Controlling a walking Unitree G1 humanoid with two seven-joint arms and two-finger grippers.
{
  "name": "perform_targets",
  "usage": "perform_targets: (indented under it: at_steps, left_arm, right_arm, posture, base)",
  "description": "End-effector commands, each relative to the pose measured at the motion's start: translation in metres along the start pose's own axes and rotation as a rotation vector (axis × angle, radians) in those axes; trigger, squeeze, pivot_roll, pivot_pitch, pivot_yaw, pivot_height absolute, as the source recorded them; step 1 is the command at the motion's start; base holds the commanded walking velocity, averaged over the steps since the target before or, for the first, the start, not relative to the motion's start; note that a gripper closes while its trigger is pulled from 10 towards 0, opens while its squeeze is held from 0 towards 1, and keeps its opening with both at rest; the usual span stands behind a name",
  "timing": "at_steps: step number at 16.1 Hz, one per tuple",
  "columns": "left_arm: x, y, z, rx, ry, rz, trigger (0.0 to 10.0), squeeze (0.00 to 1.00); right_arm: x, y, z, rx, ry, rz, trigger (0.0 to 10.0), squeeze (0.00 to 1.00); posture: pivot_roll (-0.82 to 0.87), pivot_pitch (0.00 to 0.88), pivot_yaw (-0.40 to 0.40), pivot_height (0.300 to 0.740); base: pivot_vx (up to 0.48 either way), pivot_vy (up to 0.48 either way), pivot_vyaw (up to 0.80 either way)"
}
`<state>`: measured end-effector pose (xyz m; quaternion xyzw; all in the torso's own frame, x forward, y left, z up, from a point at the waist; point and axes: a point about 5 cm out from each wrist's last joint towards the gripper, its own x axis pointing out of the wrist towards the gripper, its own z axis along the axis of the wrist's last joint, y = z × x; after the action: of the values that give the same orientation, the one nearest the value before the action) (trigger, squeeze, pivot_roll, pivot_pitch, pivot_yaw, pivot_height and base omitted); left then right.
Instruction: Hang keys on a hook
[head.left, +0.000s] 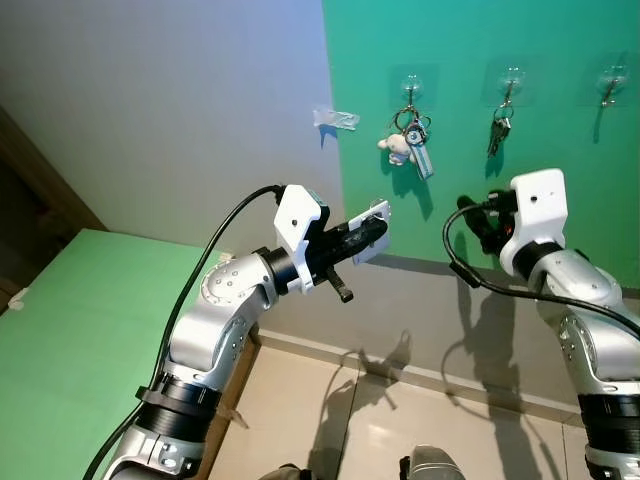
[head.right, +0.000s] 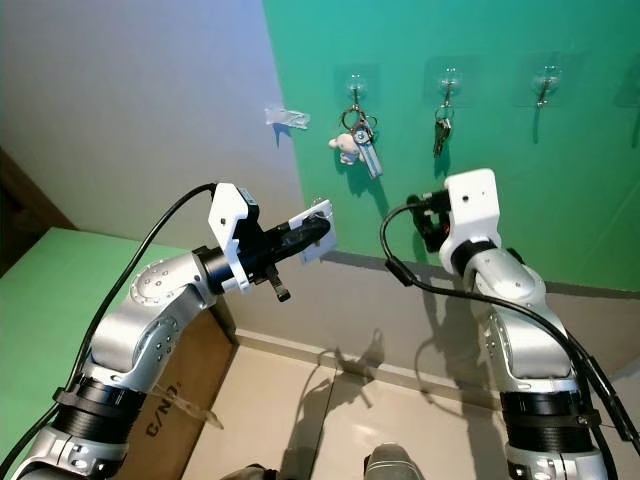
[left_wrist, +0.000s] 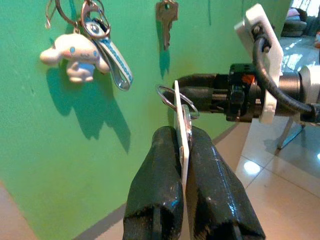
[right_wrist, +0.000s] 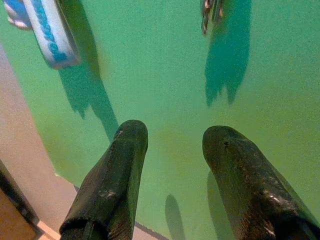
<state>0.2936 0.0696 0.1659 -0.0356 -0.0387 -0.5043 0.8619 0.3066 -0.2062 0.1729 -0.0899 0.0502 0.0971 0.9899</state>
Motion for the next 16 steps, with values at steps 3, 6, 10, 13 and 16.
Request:
perform_targets:
  at_steps: [3, 6, 10, 13, 16]
  left_arm:
    - [-0.003, -0.003, 0.002, -0.028, 0.006, -0.047, 0.0, 0.00]
    - [0.001, -0.005, 0.011, -0.101, -0.038, -0.090, 0.0, 0.00]
    - [0.001, -0.007, 0.022, -0.173, -0.093, -0.127, 0.0, 0.00]
    - [-0.003, -0.007, 0.021, -0.165, -0.074, -0.119, 0.0, 0.00]
    - [-0.013, 0.002, 0.015, -0.093, -0.002, -0.087, 0.0, 0.00]
  right_arm:
    - [-0.012, 0.015, -0.011, -0.036, 0.045, 0.198, 10.0, 0.00]
    - [-0.024, 0.038, -0.022, -0.029, 0.083, 0.351, 10.0, 0.00]
    - [-0.031, 0.051, -0.020, 0.007, 0.069, 0.431, 10.0, 0.00]
    - [-0.031, 0.045, -0.021, -0.014, 0.074, 0.412, 10.0, 0.00]
    - [-0.031, 0.029, -0.026, -0.073, 0.098, 0.347, 10.0, 0.00]
  posture:
    - [-0.29, 0.054, 0.174, 0.720]
    - [-0.29, 0.058, 0.178, 0.720]
    - [-0.29, 0.073, 0.184, 0.720]
    - [-0.29, 0.078, 0.184, 0.720]
    - [-0.29, 0.082, 0.186, 0.720]
  base:
    - [0.000, 0.000, 0.00]
    - [0.000, 0.000, 0.00]
    - [0.000, 0.000, 0.00]
    - [0.000, 0.000, 0.00]
    - [0.000, 0.000, 0.00]
